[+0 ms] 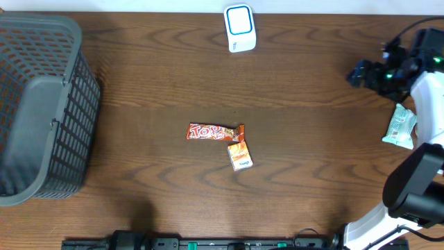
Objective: Scan the item barcode
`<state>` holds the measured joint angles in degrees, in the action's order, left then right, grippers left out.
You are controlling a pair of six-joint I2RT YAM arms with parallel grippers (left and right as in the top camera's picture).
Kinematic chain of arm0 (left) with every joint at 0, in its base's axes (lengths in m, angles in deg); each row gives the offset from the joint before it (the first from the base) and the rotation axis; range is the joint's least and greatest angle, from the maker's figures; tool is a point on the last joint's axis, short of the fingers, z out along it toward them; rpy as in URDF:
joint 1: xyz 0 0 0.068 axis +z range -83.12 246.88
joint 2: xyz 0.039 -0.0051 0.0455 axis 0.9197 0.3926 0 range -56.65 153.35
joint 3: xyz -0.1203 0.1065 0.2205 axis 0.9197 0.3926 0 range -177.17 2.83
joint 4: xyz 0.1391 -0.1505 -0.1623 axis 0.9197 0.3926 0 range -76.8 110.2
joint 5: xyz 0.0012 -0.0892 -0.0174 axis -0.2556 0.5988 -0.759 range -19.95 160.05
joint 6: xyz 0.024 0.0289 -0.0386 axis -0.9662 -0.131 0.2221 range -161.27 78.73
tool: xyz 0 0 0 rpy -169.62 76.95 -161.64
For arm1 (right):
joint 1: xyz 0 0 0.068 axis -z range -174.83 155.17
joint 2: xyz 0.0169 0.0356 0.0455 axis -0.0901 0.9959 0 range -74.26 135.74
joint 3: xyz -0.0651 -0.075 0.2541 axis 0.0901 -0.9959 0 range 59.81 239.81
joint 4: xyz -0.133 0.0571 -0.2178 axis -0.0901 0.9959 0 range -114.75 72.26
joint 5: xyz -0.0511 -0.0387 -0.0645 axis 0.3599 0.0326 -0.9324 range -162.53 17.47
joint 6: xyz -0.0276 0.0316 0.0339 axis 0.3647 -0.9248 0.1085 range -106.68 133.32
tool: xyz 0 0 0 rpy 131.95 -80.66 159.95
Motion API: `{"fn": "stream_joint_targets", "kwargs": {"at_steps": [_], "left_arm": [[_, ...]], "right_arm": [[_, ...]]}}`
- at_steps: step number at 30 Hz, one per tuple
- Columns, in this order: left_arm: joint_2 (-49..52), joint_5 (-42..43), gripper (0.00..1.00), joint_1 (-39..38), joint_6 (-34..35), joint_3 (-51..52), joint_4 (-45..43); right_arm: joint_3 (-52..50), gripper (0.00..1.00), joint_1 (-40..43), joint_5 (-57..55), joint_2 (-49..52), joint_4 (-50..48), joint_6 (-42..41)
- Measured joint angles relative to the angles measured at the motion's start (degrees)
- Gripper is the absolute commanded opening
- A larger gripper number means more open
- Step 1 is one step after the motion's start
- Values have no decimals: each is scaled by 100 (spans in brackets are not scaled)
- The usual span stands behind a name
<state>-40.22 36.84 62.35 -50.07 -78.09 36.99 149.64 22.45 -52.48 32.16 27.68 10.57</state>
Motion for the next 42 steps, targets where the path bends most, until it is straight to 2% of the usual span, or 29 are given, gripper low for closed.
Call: {"fn": "stream_joint_targets", "kwargs": {"at_steps": [1,2,3,10,11,14,17,21,27,34,42], "left_arm": [[0,0,98,0,0,0,0],[0,0,98,0,0,0,0],[0,0,98,0,0,0,0],[0,0,98,0,0,0,0],[0,0,98,0,0,0,0],[0,0,98,0,0,0,0],[0,0,98,0,0,0,0],[0,0,98,0,0,0,0],[0,0,98,0,0,0,0],[0,0,98,0,0,0,0],[0,0,98,0,0,0,2]], "right_arm": [[-2,34,-114,216,0,72,-140],[-4,15,-210,365,0,131,-275],[-13,1,-308,509,0,223,-417],[-195,1,-1357,1056,0,1027,-905],[-251,3,-1576,1080,0,1047,-922],[-498,17,-2337,1106,0,1058,-984],[-789,17,-3082,1075,0,942,-988],[-1128,1,-3993,1012,0,439,-1027],[-1346,1,-5058,428,2,-688,-1045],[-1355,1,-5735,-553,7,-1226,-1102],[-1357,1,-5801,-1259,380,-1392,-1132]]}}
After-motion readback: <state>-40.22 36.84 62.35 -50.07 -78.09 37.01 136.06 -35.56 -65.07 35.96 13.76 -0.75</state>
